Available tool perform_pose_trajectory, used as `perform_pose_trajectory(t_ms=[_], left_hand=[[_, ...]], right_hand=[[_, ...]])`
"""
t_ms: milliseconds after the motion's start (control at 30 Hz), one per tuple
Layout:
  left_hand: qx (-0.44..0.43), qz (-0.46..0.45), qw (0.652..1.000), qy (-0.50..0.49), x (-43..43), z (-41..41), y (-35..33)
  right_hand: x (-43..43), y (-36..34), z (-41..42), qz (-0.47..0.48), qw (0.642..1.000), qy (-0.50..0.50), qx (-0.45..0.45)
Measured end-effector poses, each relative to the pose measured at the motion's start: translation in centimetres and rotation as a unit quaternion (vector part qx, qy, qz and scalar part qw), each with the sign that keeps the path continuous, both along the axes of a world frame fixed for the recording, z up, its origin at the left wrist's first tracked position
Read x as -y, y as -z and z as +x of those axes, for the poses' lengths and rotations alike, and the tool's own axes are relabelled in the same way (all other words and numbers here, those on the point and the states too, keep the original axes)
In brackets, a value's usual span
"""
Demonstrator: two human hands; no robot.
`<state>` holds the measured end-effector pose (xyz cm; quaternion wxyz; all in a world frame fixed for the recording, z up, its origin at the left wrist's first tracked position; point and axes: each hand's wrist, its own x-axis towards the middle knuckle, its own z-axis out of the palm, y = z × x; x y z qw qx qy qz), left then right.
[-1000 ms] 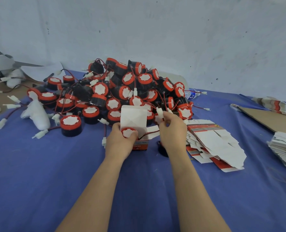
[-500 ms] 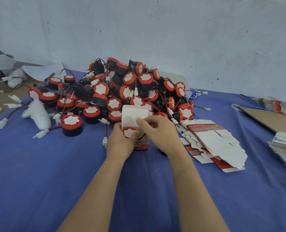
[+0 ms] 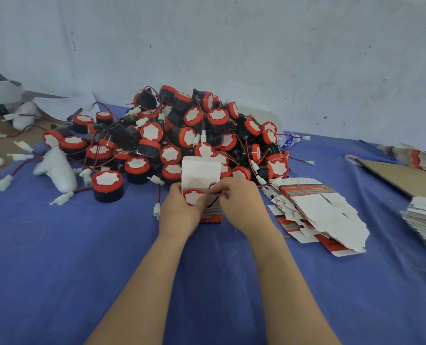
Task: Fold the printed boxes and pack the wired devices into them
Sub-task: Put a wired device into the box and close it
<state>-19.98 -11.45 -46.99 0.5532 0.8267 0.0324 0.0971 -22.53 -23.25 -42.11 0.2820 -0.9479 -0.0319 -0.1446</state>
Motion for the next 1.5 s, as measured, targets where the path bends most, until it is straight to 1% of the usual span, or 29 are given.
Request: perform_pose_trajectory(t_ms=[100, 300, 367, 433, 567, 700, 833, 1000, 1167, 1267, 1367, 1433, 1500], left_hand=[[0.002, 0.006, 1.000, -0.011, 0.0, 0.1, 0.1], [0.015, 0.007, 1.000, -0.008, 0.4, -0.1, 0.2], [0.019, 0.013, 1.000, -0.008, 0.4, -0.2, 0.2], [0.016, 0.006, 1.000, -0.011, 0.4, -0.2, 0.2], [0.020, 0.001, 1.000, -0.010, 0.5, -0.1, 0.2], [0.018, 0.006, 1.000, -0.009, 0.5, -0.2, 0.2], [0.020, 0.003, 1.000, -0.004, 0.6, -0.3, 0.2], [0.016, 0.014, 1.000, 0.007, 0.7, -0.6, 0.1], [0.017, 0.009, 1.000, 0.015, 0.7, -0.6, 0.0], [0.007, 0.007, 1.000, 0.018, 0.7, -0.6, 0.0], [0.006, 0.004, 1.000, 0.019, 0.7, -0.6, 0.1], [0.008, 0.004, 1.000, 0.019, 0.7, -0.5, 0.1], [0.006, -0.003, 1.000, 0.018, 0.8, -0.5, 0.0]], right_hand=[[0.2, 0.0, -0.3, -0.025, 0.999, -0.015, -0.024], [0.2, -0.6, -0.2, -0.135, 0.989, -0.029, -0.062], [0.3, -0.5, -0.2, -0.115, 0.990, -0.045, -0.069], [0.5, -0.1, -0.1, -0.067, 0.996, -0.041, -0.049], [0.9, 1.0, 0.3, -0.002, 0.999, 0.036, 0.029], [0.9, 1.4, 0.7, 0.013, 0.998, 0.064, 0.016], [1.2, 1.5, 0.8, 0.060, 0.996, 0.058, 0.037], [1.0, 1.8, 0.9, 0.066, 0.996, 0.048, 0.023], [1.1, 1.7, 0.6, 0.080, 0.994, 0.051, 0.059], [0.9, 1.7, 0.8, 0.071, 0.995, 0.058, 0.046], [0.8, 1.9, 1.0, 0.061, 0.994, 0.089, 0.024], [0.8, 2.0, 1.0, 0.072, 0.990, 0.118, 0.030], [0.8, 1.9, 1.0, 0.085, 0.988, 0.125, 0.038]])
